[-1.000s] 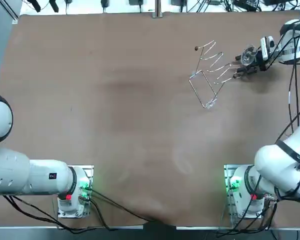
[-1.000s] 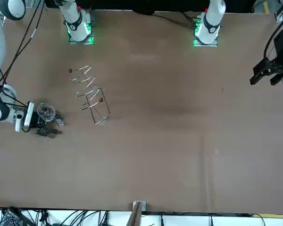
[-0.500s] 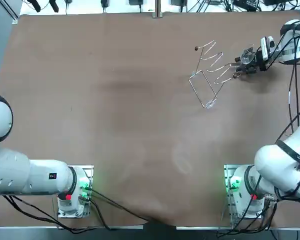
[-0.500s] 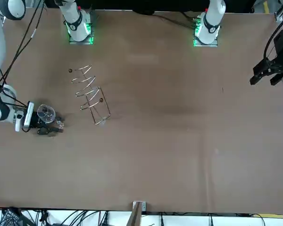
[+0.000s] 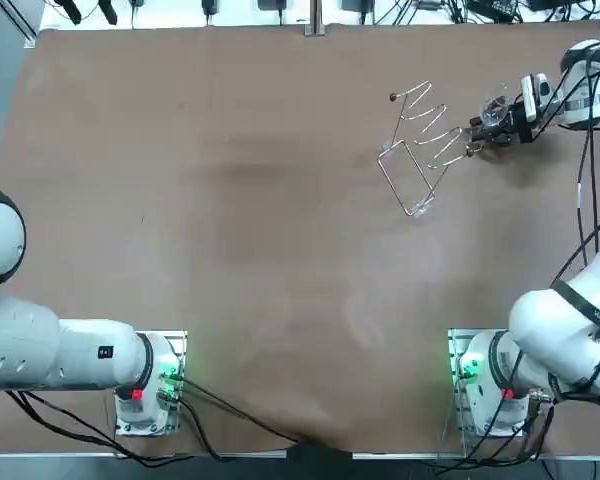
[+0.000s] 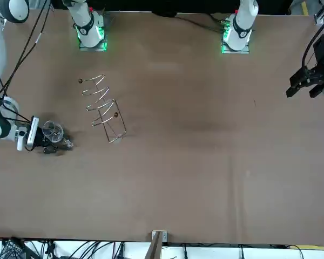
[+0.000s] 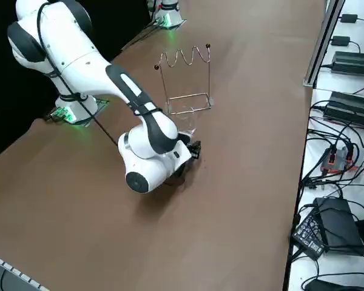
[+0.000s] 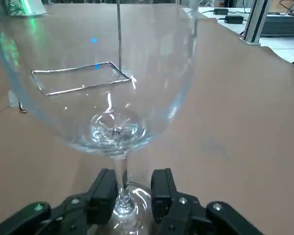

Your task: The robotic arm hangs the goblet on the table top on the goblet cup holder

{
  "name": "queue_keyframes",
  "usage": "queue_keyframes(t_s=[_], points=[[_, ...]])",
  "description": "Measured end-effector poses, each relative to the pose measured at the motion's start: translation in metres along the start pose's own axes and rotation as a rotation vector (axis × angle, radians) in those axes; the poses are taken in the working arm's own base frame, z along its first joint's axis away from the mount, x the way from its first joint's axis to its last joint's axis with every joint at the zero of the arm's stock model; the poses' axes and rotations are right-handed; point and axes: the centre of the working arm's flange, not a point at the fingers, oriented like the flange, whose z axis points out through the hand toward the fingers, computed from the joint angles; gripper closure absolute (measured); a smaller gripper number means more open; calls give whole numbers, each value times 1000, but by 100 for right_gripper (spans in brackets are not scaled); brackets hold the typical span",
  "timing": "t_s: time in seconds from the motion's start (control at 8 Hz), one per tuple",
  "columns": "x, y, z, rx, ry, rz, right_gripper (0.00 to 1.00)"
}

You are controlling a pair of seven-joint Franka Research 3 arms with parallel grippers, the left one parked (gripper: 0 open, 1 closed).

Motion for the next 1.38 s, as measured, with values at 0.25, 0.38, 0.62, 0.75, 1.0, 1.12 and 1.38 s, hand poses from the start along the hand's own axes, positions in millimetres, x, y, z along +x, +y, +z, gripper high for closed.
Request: queue_keyframes(t_s=[0.25,0.38,0.62,0.75,1.0,1.12,1.38], points=[[-4,-3,-3,-6,3,9,78],[-4,-4,-5,-11,13,12,88],[-6,-5,-7,-17,14,16,88],[-6,-5,-7,-17,15,16,88],[-6,-5,-8,-19,12,14,88],[-4,-3,-11,-25,2,7,88],[14,7,-28,-44,-30,-24,88]])
